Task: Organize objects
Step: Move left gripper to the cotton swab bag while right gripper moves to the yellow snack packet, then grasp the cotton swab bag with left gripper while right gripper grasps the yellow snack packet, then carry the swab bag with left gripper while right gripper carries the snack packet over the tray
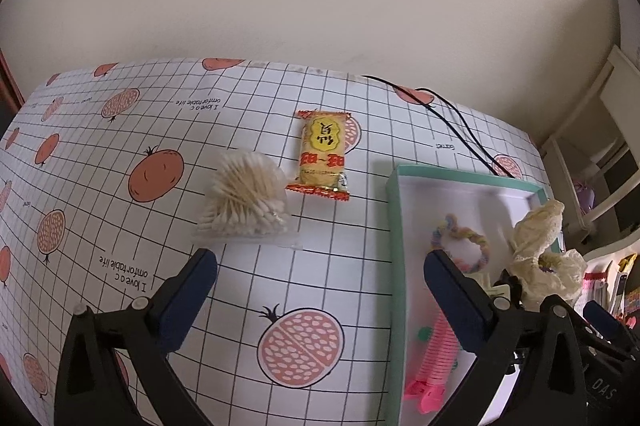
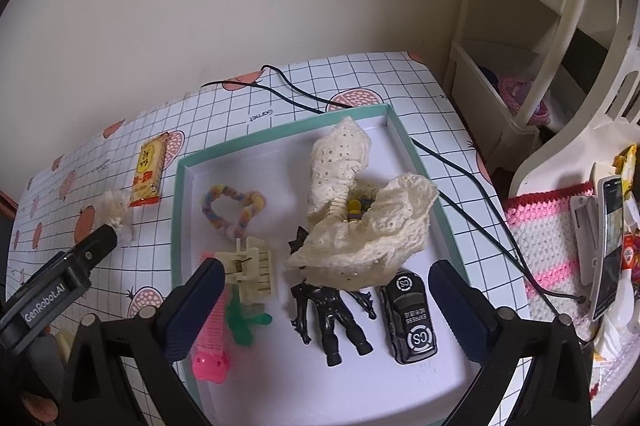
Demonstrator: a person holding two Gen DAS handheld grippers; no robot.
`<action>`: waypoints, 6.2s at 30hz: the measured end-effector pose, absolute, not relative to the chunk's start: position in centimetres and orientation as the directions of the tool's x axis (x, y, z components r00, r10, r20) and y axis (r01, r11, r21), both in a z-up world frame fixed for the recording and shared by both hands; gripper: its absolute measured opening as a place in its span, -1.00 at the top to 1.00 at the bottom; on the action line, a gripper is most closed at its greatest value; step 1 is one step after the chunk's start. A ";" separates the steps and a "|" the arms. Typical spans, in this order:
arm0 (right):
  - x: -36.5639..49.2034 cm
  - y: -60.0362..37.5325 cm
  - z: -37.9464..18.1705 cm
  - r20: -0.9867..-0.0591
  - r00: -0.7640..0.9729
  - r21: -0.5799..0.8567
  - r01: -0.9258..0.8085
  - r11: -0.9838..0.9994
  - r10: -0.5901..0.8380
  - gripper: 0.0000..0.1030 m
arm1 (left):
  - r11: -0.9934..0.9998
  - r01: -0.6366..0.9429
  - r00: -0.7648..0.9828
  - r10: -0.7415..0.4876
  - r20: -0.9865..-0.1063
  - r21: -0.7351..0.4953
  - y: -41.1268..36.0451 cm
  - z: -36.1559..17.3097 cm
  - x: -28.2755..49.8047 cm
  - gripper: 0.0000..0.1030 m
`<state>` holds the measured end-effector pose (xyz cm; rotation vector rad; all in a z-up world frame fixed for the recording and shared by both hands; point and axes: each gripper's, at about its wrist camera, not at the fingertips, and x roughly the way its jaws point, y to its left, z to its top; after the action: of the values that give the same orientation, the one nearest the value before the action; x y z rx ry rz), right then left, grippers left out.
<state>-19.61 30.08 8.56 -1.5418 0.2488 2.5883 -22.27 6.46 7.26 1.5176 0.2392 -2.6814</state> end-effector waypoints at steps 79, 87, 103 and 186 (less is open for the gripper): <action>-37.4 11.2 2.4 -0.961 -0.183 0.163 0.236 -0.958 -0.208 0.26 | -0.975 0.168 -0.383 0.069 -0.921 -0.143 -1.1 0.8 -29.1 -0.15; -36.1 11.7 3.5 -0.960 -0.188 0.162 0.240 -0.957 -0.210 0.26 | -0.962 0.218 -0.375 0.075 -0.924 -0.166 -1.8 0.9 -27.9 -0.07; -31.2 14.1 7.3 -0.950 -0.217 0.186 0.187 -0.965 -0.225 0.27 | -0.947 0.258 -0.376 0.082 -0.923 -0.189 -1.9 4.5 -23.3 -0.05; -15.1 32.9 5.2 -0.963 -0.265 0.098 -0.209 -0.973 -0.040 0.26 | -0.980 -0.156 -0.293 0.167 -0.941 -0.126 18.5 4.6 -16.3 -0.06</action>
<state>-15.07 32.93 5.24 -1.8343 0.3134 2.3965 -16.28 18.46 4.60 1.9688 0.0162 -2.7015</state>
